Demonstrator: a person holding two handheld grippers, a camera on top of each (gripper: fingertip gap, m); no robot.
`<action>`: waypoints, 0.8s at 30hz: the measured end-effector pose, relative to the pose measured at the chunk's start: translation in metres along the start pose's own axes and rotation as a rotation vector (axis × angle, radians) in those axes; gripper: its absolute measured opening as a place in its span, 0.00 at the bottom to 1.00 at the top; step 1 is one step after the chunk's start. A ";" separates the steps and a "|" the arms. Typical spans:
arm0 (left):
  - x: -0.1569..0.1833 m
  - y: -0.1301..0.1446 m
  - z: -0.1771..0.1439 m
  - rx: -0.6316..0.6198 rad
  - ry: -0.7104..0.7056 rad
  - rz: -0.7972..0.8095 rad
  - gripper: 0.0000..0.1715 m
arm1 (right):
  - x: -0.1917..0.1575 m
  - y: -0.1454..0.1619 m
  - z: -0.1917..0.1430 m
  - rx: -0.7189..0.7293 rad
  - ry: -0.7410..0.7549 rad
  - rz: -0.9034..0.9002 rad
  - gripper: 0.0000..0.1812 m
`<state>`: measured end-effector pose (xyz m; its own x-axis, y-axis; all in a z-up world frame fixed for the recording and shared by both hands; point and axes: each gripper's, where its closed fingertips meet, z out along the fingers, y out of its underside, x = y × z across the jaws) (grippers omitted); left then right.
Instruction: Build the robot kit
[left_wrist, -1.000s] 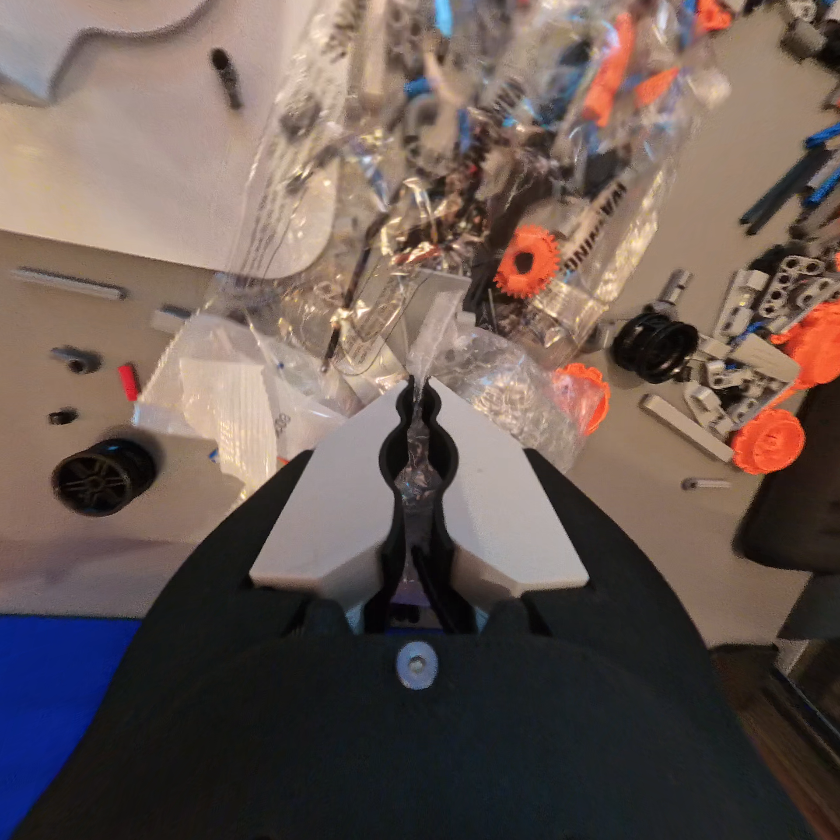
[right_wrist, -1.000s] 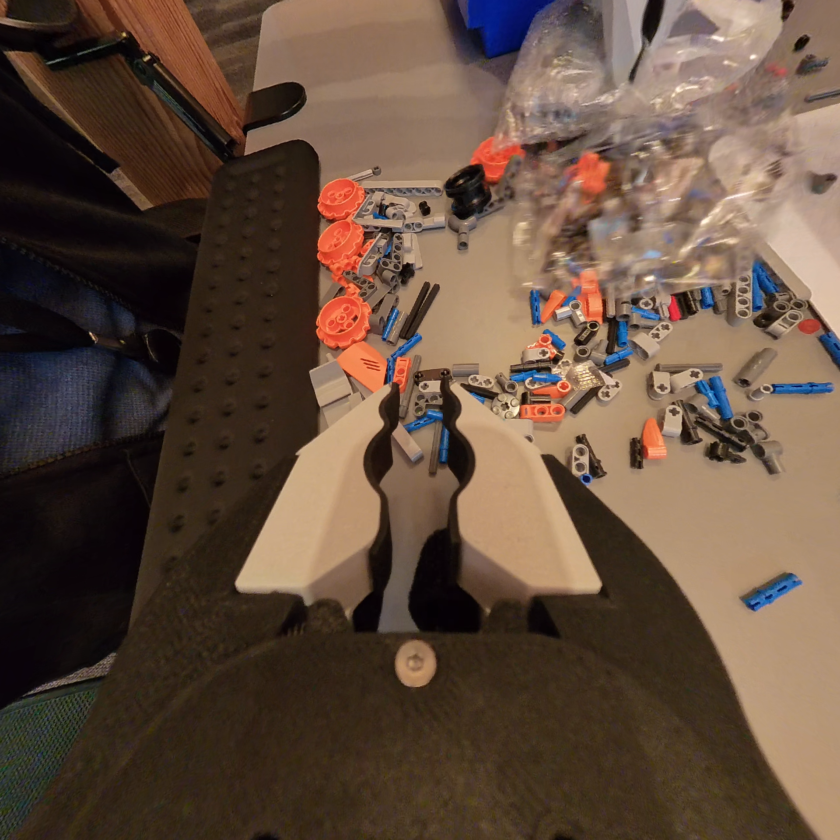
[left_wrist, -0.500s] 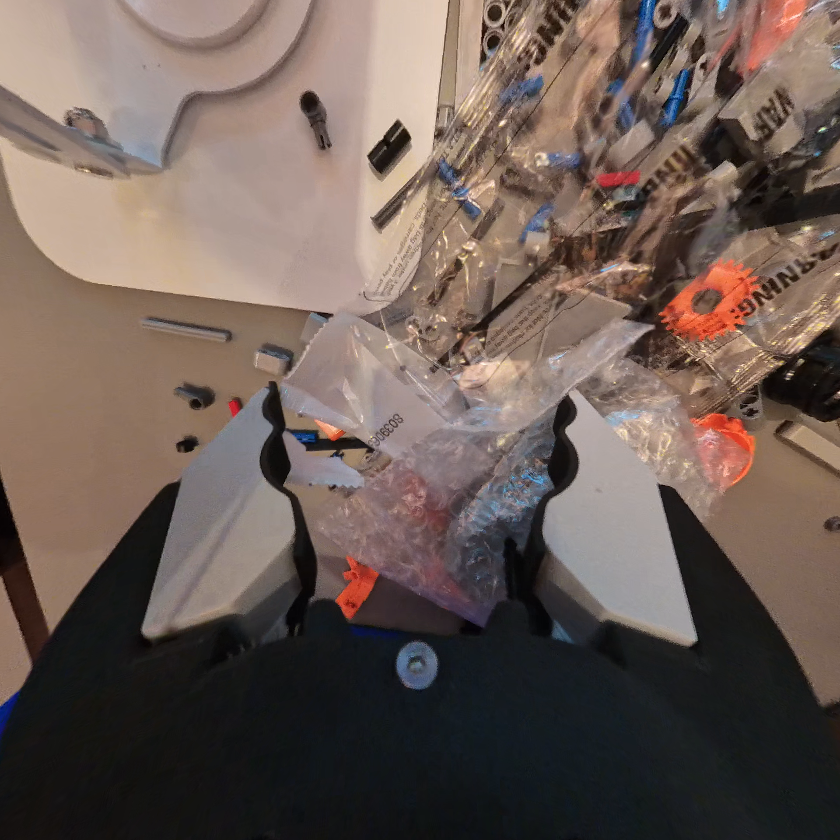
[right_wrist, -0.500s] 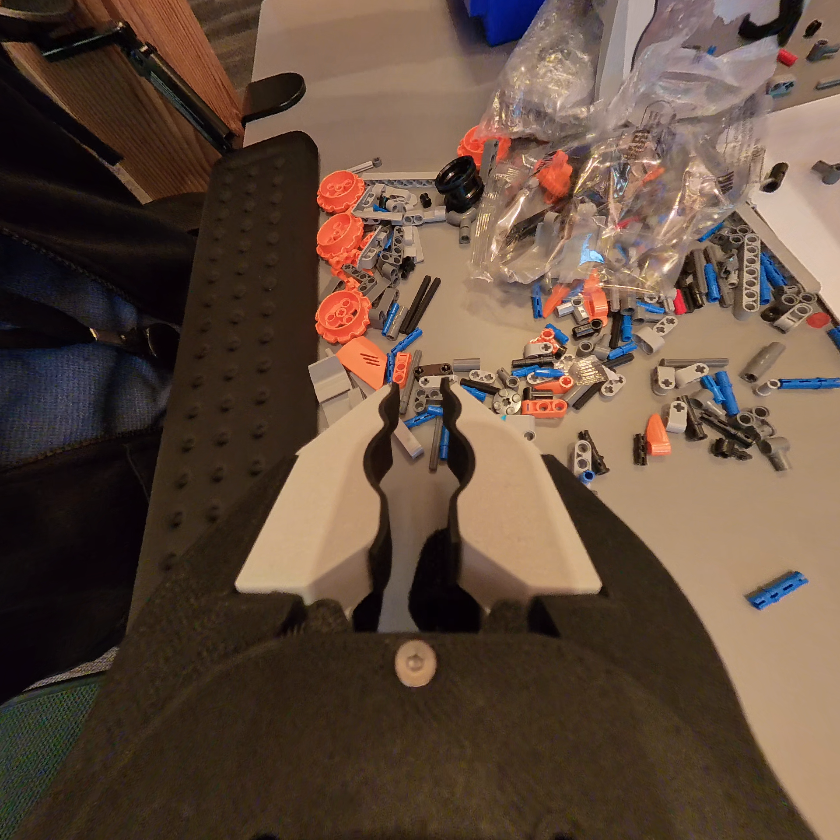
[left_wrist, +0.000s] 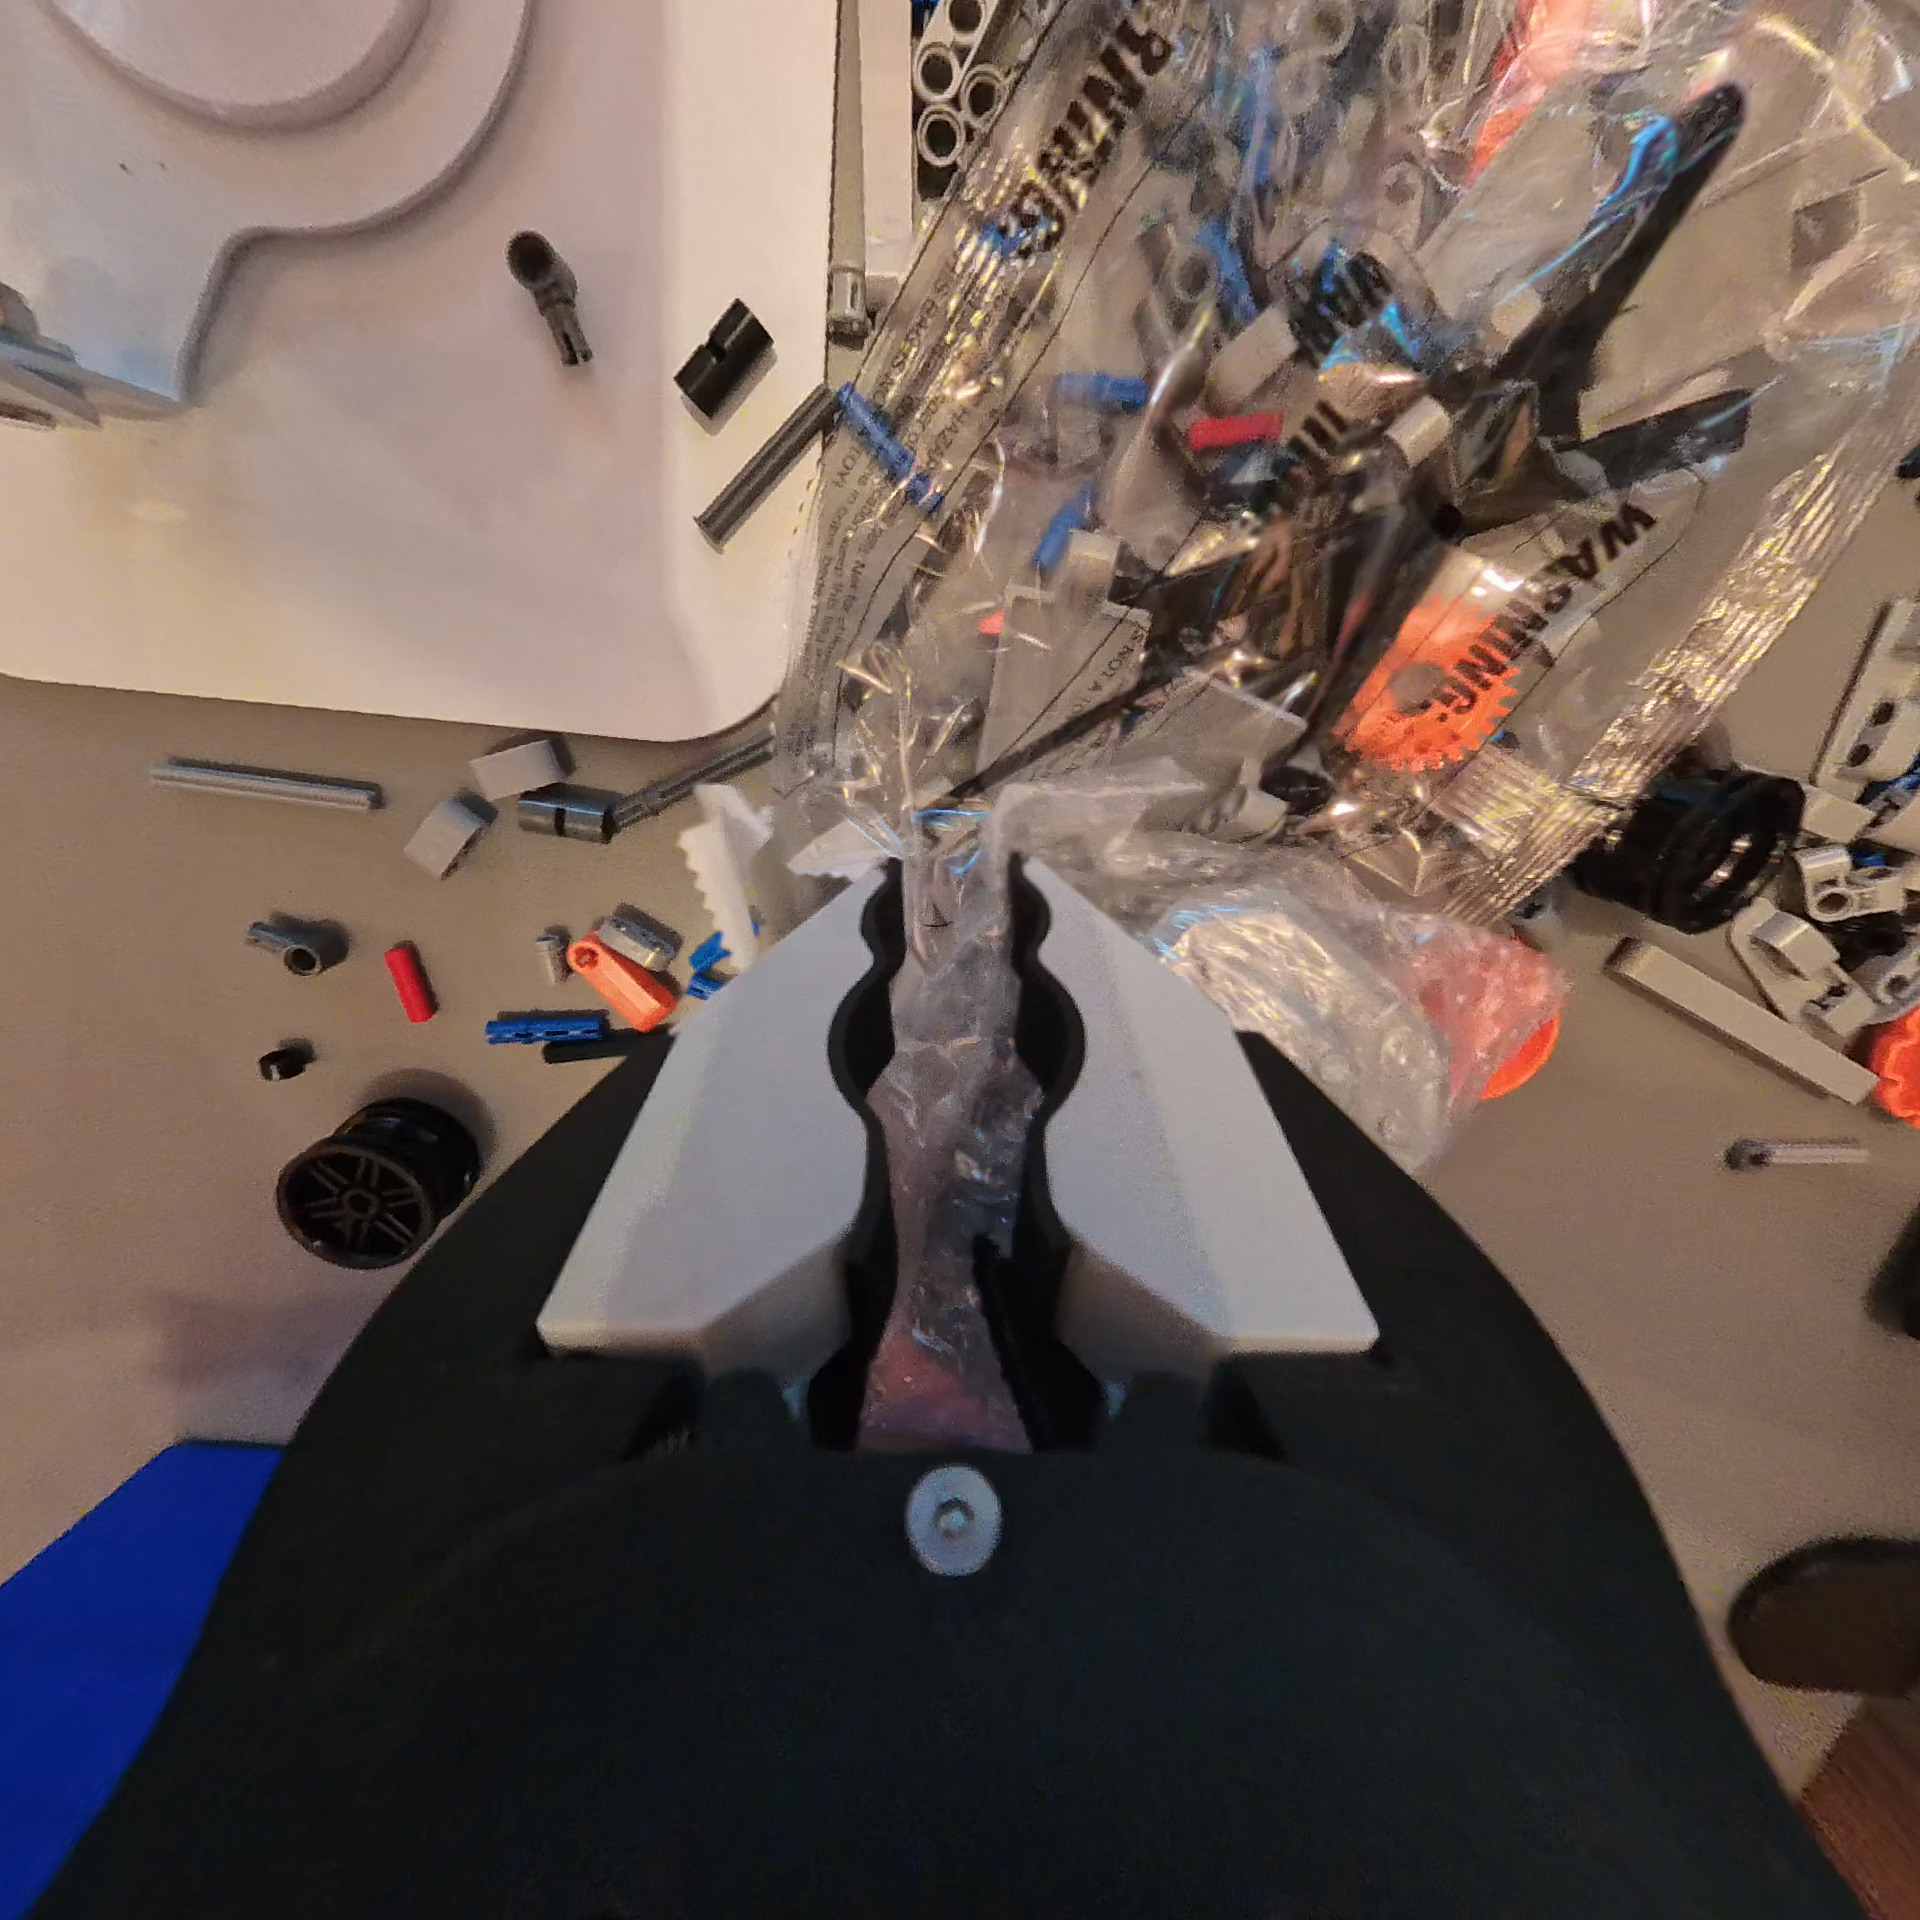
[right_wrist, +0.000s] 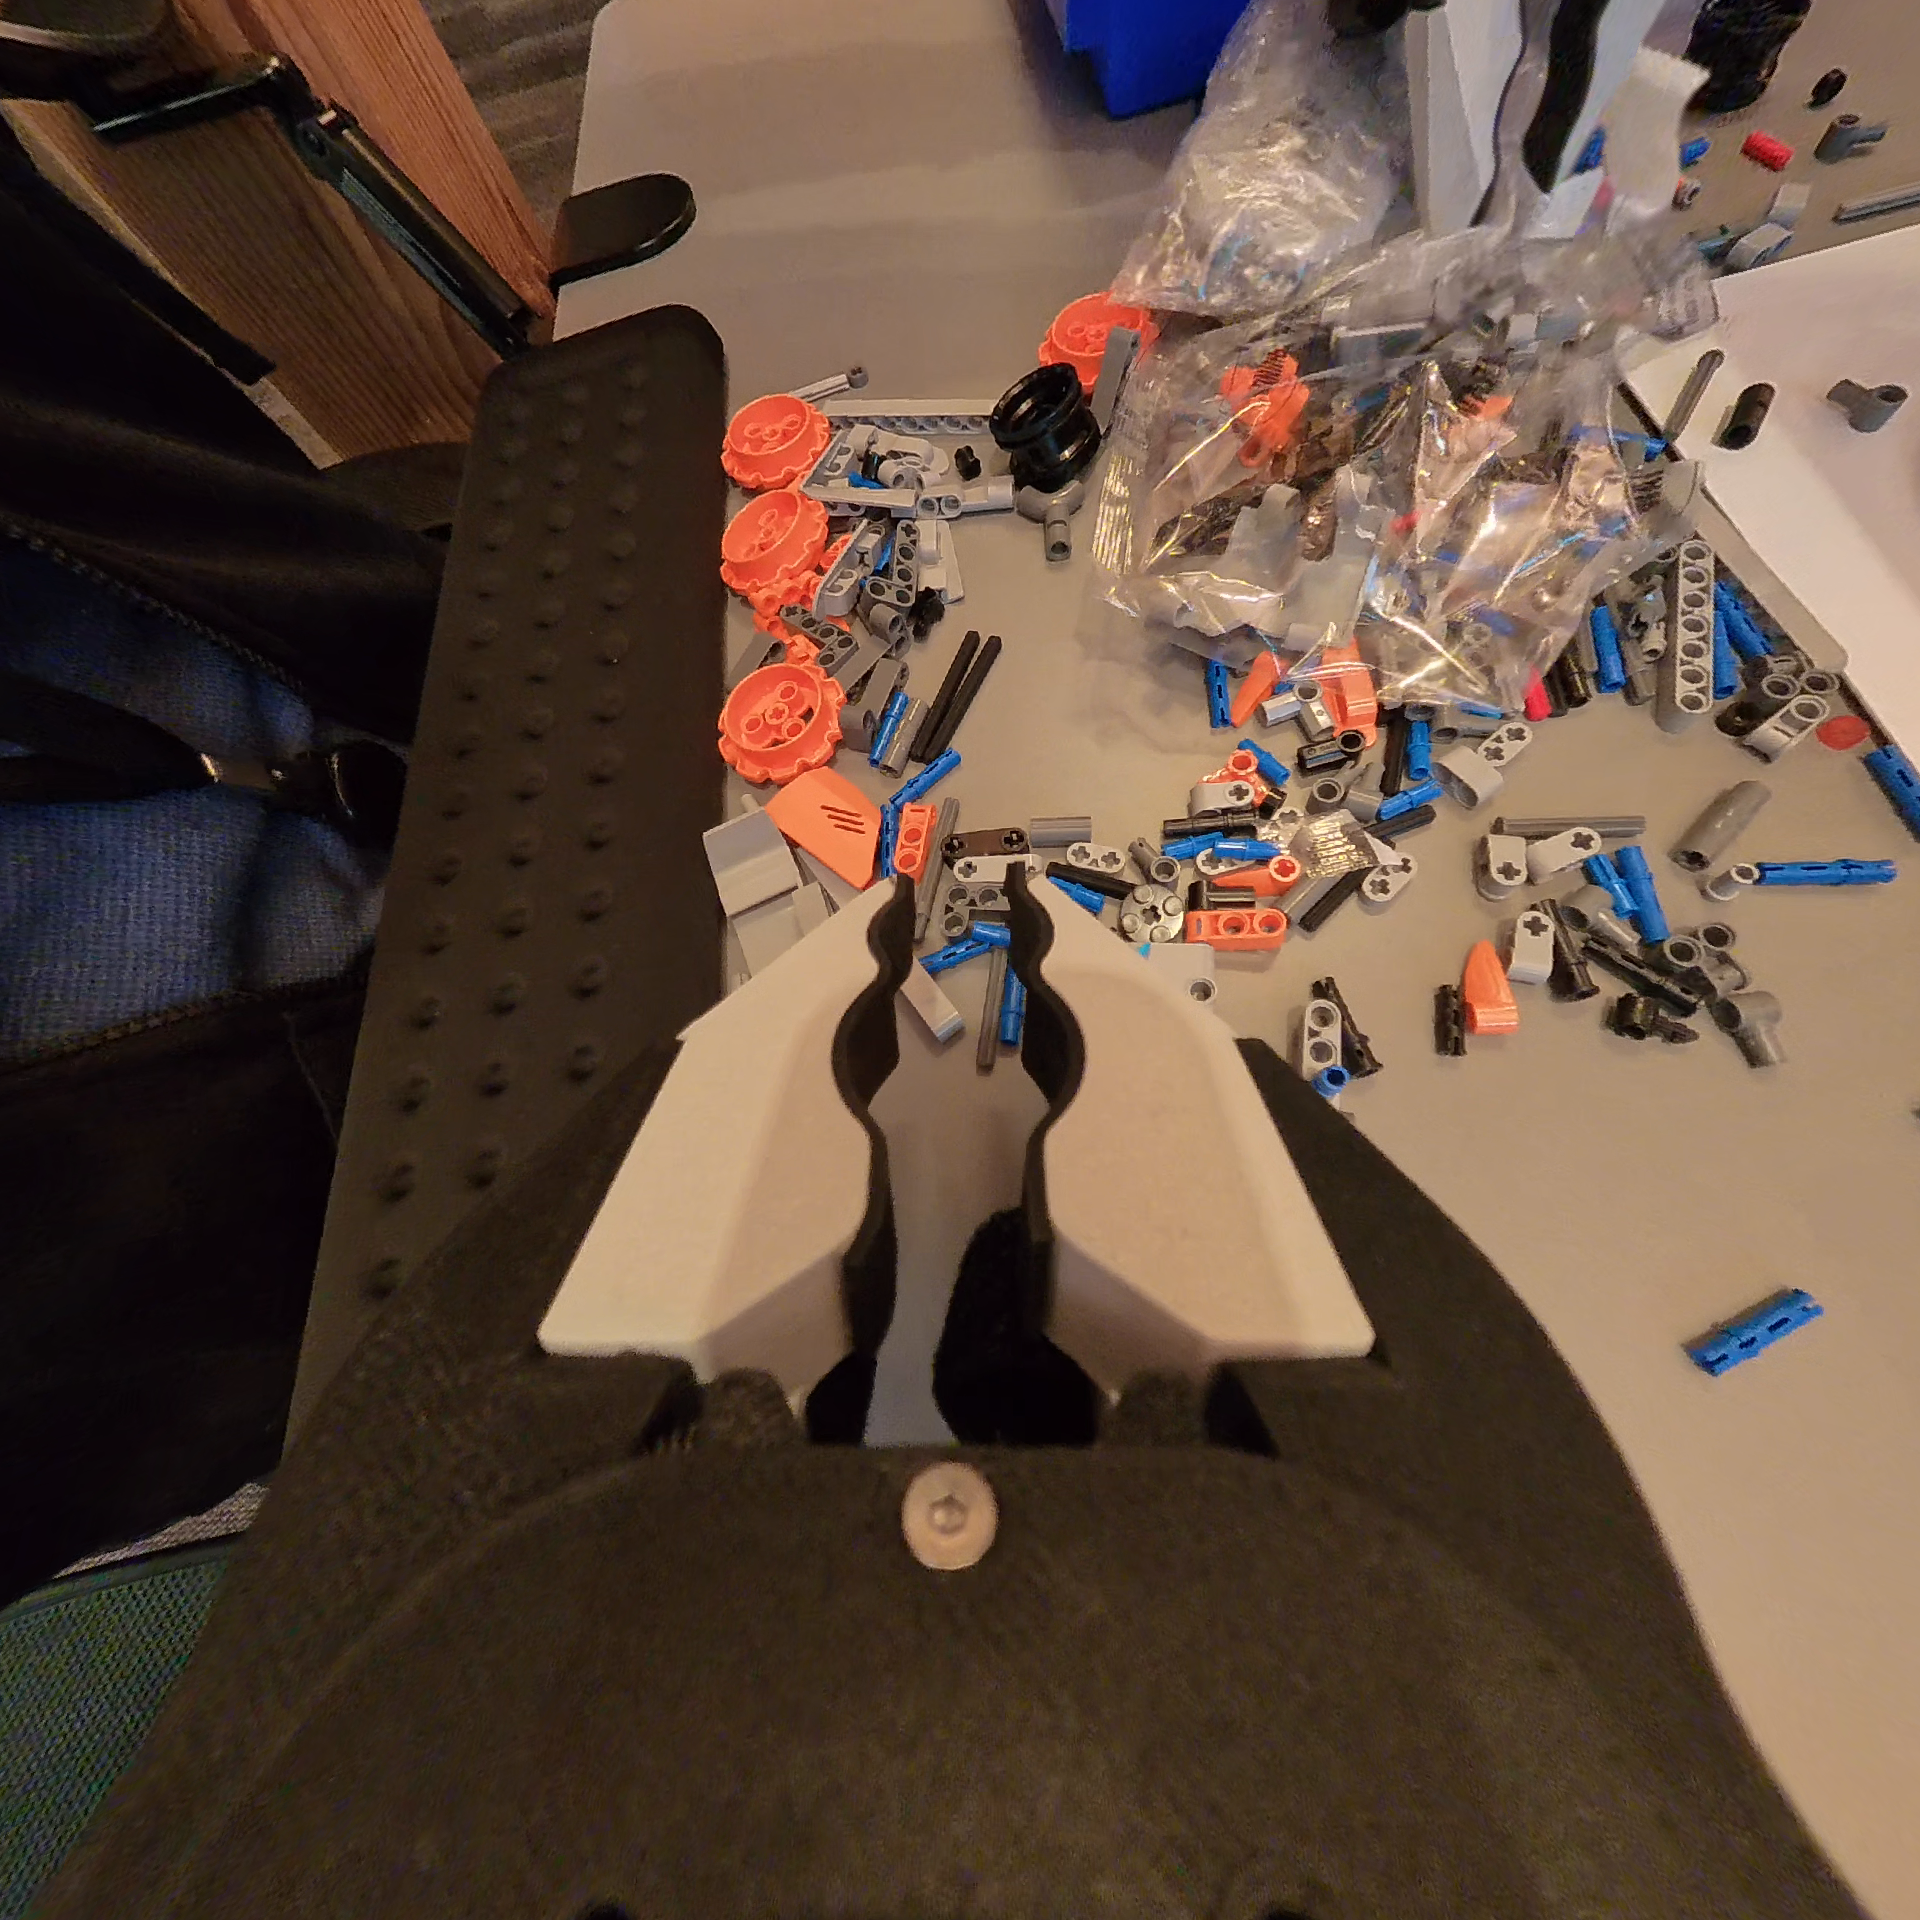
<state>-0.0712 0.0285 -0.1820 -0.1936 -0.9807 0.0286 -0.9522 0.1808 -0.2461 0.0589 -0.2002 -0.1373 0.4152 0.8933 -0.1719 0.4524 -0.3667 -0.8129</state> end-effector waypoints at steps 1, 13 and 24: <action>0.000 -0.001 -0.002 0.011 -0.017 0.002 0.07 | 0.000 0.000 0.000 -0.001 0.000 -0.001 0.09; 0.008 -0.003 -0.055 0.228 -0.266 -0.013 0.00 | 0.000 0.001 0.000 0.000 -0.001 0.002 0.09; 0.012 0.003 -0.120 0.370 -0.455 -0.103 0.00 | 0.000 0.001 0.000 0.001 0.001 0.004 0.09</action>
<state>-0.1050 0.0266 -0.0661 0.0940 -0.9402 -0.3274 -0.7993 0.1248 -0.5878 0.0597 -0.2003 -0.1380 0.4173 0.8919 -0.1746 0.4501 -0.3697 -0.8128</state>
